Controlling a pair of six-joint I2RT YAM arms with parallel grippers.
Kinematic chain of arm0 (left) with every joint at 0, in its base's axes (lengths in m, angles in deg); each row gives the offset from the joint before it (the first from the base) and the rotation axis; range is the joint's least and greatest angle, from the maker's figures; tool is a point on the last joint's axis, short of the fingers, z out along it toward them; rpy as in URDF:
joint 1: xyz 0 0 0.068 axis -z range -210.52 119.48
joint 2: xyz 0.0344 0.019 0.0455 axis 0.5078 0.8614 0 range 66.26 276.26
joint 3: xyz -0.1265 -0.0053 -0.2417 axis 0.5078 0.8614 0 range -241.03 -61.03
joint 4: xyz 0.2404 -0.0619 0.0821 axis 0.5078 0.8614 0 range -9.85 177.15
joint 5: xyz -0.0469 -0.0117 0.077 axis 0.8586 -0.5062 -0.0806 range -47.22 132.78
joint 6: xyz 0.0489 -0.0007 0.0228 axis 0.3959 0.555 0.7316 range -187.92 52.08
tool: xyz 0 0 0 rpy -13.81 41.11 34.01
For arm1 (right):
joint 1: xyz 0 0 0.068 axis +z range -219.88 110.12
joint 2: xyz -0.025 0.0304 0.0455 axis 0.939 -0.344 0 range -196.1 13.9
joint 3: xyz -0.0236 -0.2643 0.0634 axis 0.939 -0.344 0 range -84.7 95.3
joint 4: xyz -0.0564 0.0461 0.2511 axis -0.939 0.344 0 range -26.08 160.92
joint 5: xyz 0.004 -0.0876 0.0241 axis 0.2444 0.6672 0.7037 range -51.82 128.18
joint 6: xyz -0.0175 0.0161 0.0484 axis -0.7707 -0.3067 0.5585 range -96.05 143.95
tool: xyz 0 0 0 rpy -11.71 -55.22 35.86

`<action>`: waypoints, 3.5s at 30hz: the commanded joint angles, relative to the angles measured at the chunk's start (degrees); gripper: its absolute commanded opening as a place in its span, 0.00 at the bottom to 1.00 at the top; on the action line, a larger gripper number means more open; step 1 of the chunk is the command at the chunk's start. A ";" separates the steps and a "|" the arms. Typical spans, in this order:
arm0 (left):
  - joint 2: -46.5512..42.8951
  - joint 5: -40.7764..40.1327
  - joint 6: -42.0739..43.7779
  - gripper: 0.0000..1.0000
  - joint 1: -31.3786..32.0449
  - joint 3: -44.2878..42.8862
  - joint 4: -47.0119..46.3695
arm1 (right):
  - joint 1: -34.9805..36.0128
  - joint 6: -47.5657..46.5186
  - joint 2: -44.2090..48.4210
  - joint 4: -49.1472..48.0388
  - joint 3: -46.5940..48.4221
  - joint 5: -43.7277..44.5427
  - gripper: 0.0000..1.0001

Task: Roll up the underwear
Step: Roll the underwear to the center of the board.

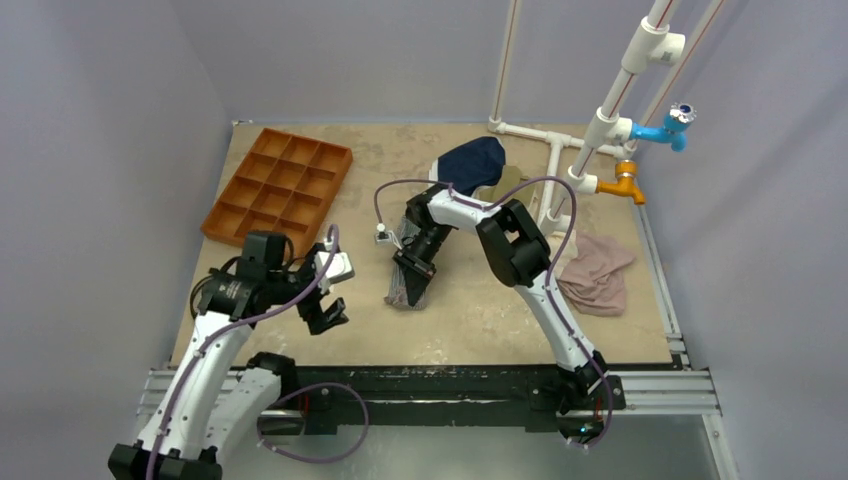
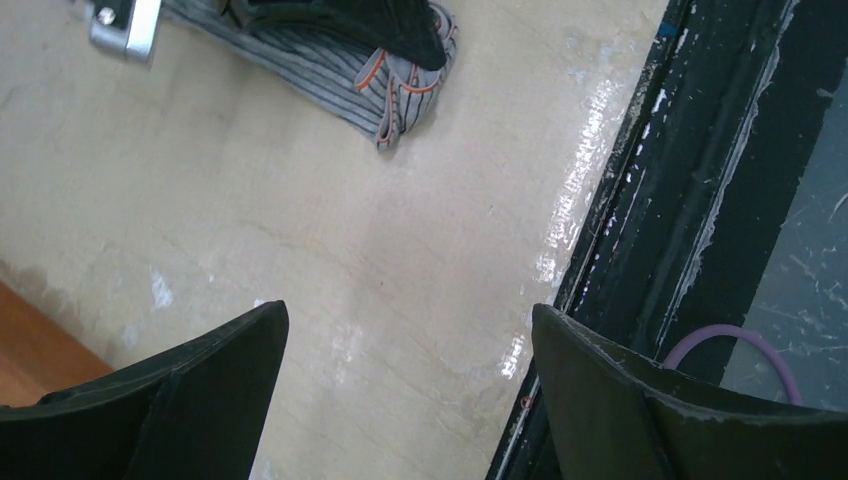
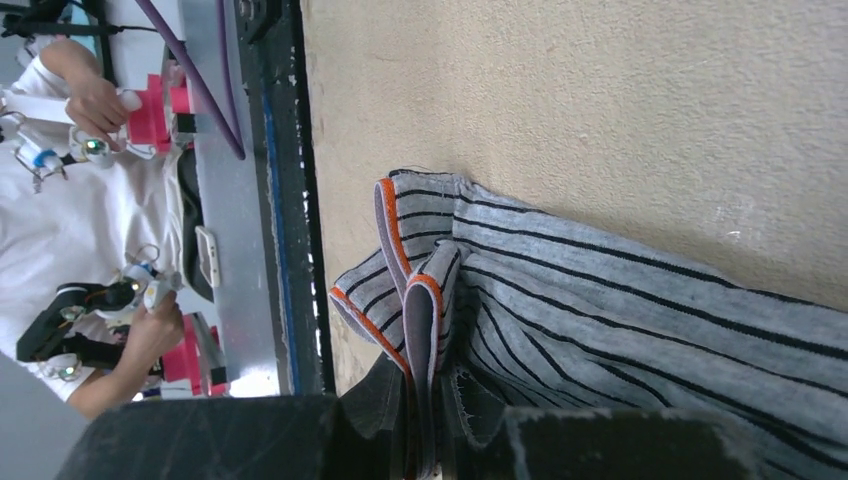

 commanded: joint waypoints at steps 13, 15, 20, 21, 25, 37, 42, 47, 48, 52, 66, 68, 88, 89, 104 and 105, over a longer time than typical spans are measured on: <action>19.85 -18.60 -5.31 0.92 28.36 2.43 -29.31 | -0.94 -2.29 -2.64 -1.23 1.31 7.50 0.09; 21.88 -20.76 -4.93 0.92 30.17 2.47 -31.94 | -0.97 -2.29 -3.15 -1.09 1.34 7.53 0.09; 28.18 -25.04 -3.15 0.92 33.90 1.61 -34.99 | -1.03 -2.43 -3.88 -0.60 1.20 7.47 0.09; 29.78 -25.86 -2.94 0.92 34.51 1.29 -35.13 | -1.03 -2.54 -3.93 -0.57 1.22 7.49 0.09; 34.25 -28.34 -2.84 0.92 36.48 0.06 -36.21 | -1.01 -2.64 -3.76 -0.63 0.89 7.93 0.10; 33.10 -33.21 -10.31 0.91 37.79 -1.51 -37.77 | -2.90 -2.51 -0.87 -1.90 -4.40 12.24 0.06; 31.10 -28.57 -14.20 0.91 37.79 -4.11 -33.95 | -3.60 -2.51 0.85 -2.39 -5.82 14.63 0.06; 31.35 -24.72 -16.20 0.91 37.83 -5.95 -33.01 | -4.83 -1.44 1.86 -3.51 -6.24 16.61 0.06; 31.60 -24.45 -16.55 0.91 37.84 -6.23 -33.22 | -5.18 -1.20 1.77 -3.50 -6.10 16.74 0.06; 33.23 -22.90 -17.63 0.91 37.91 -6.59 -34.99 | -6.23 -0.52 2.27 -4.44 -6.99 17.67 0.06; 37.69 -21.99 -20.25 0.90 38.48 -6.35 -39.88 | -7.14 -0.08 3.02 -5.40 -8.31 15.48 0.07; 38.35 -21.87 -20.36 0.89 38.60 -6.40 -40.16 | -7.19 -0.39 3.01 -5.35 -8.33 15.27 0.08; 46.86 -23.76 -21.24 0.86 39.18 -6.65 -47.45 | -7.21 -2.18 2.27 -4.04 -8.86 13.78 0.09; 47.15 -23.58 -21.24 0.84 39.26 -6.77 -47.45 | -7.10 -2.20 2.17 -3.93 -8.76 13.71 0.09; 51.32 -19.97 -21.01 0.42 39.75 -9.39 -43.92 | -7.20 -2.20 1.96 -3.65 -8.33 13.56 0.10; 51.67 -19.79 -20.97 0.40 39.72 -9.53 -43.59 | -7.19 -2.20 2.00 -3.70 -8.33 13.54 0.10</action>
